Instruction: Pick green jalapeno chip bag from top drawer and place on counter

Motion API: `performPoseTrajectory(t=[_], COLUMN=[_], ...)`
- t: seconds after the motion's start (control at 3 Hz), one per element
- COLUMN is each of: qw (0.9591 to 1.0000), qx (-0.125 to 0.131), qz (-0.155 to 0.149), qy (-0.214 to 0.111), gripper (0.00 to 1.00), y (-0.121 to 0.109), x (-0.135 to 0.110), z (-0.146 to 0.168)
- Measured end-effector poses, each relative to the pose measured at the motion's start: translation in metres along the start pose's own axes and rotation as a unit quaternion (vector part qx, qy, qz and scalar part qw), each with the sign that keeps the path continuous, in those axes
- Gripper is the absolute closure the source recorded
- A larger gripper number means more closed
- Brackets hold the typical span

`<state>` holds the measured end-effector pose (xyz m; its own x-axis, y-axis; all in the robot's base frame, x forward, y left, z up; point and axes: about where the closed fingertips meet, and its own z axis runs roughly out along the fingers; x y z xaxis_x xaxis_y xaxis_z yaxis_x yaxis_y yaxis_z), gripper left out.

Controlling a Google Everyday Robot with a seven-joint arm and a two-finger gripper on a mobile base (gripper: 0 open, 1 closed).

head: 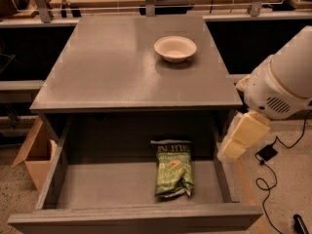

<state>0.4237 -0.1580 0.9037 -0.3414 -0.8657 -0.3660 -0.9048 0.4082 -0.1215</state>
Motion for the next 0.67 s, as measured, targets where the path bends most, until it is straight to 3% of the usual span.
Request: performPoseTrajectory(t=[0.33,0.67], qw=[0.9979,0.9916], qx=[-0.002,0.01], qz=[0.049,0.093], qy=[-0.042,-0.09], gripper=[0.0,0.0], y=[0.005,-0.004], x=[0.0,-0.002], z=[0.039,0.067])
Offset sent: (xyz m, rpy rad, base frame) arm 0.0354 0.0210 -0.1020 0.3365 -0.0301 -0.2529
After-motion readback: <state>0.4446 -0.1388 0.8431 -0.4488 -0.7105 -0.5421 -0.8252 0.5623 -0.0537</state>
